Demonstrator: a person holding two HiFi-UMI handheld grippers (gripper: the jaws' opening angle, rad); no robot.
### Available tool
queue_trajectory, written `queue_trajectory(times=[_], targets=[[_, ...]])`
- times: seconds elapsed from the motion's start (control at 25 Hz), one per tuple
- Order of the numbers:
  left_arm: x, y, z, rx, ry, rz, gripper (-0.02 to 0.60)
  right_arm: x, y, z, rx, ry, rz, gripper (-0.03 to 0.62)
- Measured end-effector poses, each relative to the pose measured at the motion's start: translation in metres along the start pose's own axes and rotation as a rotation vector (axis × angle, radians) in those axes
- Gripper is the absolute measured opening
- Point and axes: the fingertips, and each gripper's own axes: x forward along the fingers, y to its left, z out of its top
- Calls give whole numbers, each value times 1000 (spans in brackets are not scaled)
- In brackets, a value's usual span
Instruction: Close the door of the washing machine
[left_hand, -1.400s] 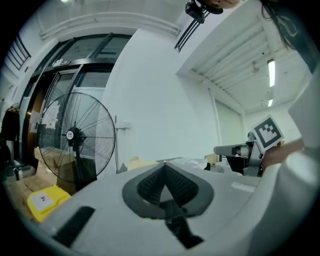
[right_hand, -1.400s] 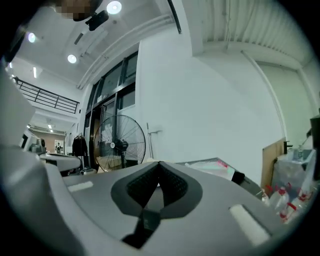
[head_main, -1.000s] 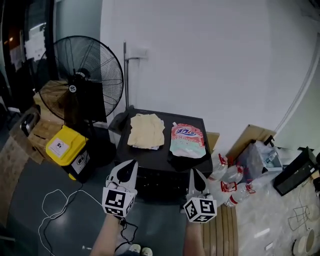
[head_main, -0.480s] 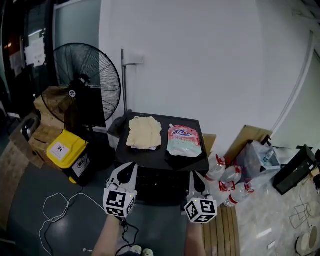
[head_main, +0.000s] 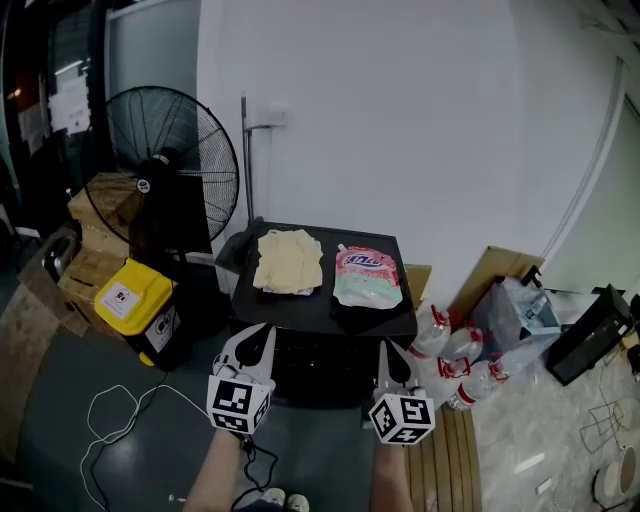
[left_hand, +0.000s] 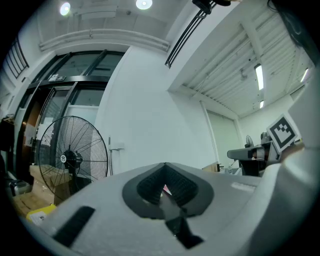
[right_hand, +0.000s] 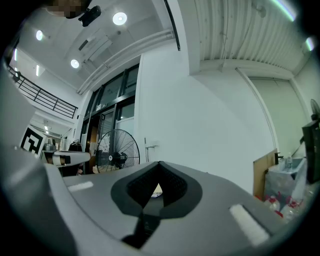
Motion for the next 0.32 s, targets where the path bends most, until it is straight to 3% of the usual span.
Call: queue_trajectory(times=[0.32], targets=[[-5,-1,0,2,3,-3,8,-4,3,0,0,2,-2,12]])
